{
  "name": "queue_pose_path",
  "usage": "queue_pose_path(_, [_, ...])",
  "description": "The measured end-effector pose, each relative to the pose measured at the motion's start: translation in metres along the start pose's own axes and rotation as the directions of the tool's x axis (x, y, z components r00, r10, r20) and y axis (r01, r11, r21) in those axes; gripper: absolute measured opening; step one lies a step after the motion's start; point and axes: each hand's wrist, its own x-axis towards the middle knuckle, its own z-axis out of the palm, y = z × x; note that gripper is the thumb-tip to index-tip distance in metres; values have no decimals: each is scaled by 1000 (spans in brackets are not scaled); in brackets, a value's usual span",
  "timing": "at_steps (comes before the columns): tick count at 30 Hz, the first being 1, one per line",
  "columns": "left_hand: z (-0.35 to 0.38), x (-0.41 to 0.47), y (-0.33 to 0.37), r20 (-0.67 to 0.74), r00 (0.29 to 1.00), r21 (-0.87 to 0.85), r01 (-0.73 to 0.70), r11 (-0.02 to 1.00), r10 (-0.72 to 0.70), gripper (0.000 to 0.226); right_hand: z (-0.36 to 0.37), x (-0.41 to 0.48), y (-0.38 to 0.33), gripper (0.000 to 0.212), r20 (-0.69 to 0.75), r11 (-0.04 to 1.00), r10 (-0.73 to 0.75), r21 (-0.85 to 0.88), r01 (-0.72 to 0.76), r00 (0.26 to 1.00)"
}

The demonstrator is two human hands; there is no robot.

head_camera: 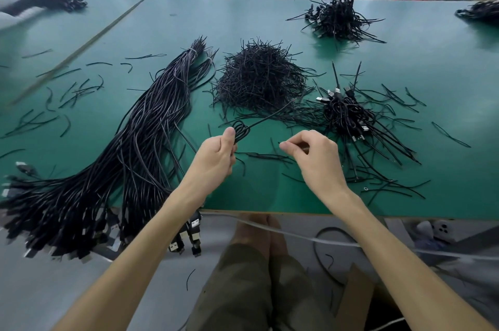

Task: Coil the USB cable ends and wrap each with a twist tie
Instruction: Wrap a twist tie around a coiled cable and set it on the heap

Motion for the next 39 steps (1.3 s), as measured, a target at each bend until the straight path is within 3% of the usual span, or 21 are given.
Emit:
queue_pose_path(3, [10, 3, 1, 19, 997, 126, -77, 989, 75, 51, 1, -4, -13, 16, 79, 935, 75, 341, -98, 994])
queue_pose_path(6, [20, 0, 4, 54, 990, 209, -139, 968, 130, 60, 9, -12, -25, 30, 203, 722, 158, 644, -253, 966])
queue_pose_path(10, [29, -5, 3, 91, 975, 151, -213, 965, 201, 74, 17, -14, -34, 43, 353, 508, 243, 747, -429, 903])
queue_pose_path(14, [27, -10, 3, 124, 965, 68, -240, 968, 230, 53, 17, -15, -36, 37, 449, 387, 245, 768, -511, 859])
queue_pose_path(19, [24, -10, 1, 140, 961, 59, -249, 967, 239, 52, 18, -20, -37, 36, 455, 392, 229, 766, -509, 861])
queue_pose_path(24, [25, -11, 3, 45, 991, -60, -127, 990, 130, 50, 18, -25, -40, 37, 449, 431, 178, 764, -479, 876])
queue_pose_path(28, [16, -9, 5, -21, 997, -127, -78, 989, 76, 45, 15, -31, -39, 19, 433, 584, 167, 680, -442, 886])
queue_pose_path(33, [15, -7, 3, -26, 992, -96, -122, 988, 120, 50, 16, -31, -40, 18, 321, 690, 200, 625, -366, 926])
queue_pose_path(39, [22, -9, 0, -13, 978, 79, -208, 975, 210, 62, 25, -35, -44, 19, 278, 647, 227, 674, -358, 933])
